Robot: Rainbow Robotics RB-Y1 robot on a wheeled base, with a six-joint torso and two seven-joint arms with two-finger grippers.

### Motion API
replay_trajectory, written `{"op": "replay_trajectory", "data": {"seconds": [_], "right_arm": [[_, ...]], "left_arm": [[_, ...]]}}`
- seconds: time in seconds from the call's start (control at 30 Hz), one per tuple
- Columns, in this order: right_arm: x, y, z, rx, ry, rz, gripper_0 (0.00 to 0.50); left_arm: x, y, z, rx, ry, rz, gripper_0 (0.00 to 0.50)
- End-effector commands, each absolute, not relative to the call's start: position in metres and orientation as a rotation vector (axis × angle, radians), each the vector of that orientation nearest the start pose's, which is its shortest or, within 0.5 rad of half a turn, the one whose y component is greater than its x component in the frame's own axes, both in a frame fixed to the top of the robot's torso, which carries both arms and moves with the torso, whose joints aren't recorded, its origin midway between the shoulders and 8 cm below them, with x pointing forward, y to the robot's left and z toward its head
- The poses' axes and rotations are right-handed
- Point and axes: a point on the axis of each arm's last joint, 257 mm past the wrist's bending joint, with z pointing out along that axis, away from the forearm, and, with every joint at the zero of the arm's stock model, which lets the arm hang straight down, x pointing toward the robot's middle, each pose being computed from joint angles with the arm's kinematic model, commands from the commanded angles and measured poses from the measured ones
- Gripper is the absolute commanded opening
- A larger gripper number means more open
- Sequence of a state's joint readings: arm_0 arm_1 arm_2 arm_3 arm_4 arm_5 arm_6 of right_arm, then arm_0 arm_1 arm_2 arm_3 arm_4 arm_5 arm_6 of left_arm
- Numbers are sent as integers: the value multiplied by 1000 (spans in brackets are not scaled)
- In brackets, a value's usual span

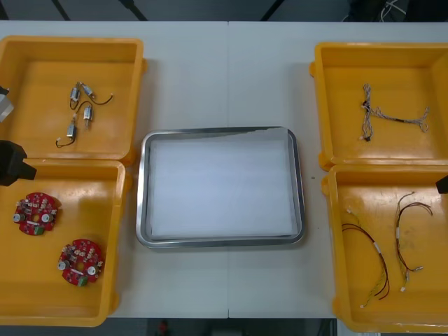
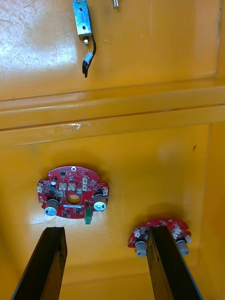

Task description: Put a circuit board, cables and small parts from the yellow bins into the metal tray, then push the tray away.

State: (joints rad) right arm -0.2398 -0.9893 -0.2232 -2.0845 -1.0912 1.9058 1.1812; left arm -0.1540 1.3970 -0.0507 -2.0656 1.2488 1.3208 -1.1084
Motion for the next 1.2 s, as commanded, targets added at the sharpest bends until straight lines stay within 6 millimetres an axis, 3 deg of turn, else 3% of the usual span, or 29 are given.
{"op": "replay_trajectory", "data": {"seconds": [0.03, 0.07, 0.1, 0.2, 0.23, 0.3, 0.8, 1.2], "right_arm": [[374, -372, -133, -3, 2759, 45, 500], [374, -372, -133, -3, 2759, 45, 500], [374, -372, -133, -3, 2759, 45, 500], [374, -372, -133, -3, 2759, 45, 500], [356, -371, -165, 14, 2850, 70, 500], [353, -373, -172, 25, 2862, 62, 500], [348, -377, -223, 15, 2851, 55, 500], [346, -371, -263, -16, 2843, 42, 500]], "left_arm": [[404, 382, -137, 58, 2655, 18, 500], [404, 382, -137, 58, 2655, 18, 500], [382, 396, -154, 33, 2750, 78, 500], [381, 399, -153, 32, 2754, 91, 500], [379, 402, -151, 32, 2758, 108, 500], [378, 403, -150, 29, 2762, 112, 500], [385, 415, -154, -242, 2775, -8, 500], [389, 406, -163, -598, 2717, -117, 500]]}}
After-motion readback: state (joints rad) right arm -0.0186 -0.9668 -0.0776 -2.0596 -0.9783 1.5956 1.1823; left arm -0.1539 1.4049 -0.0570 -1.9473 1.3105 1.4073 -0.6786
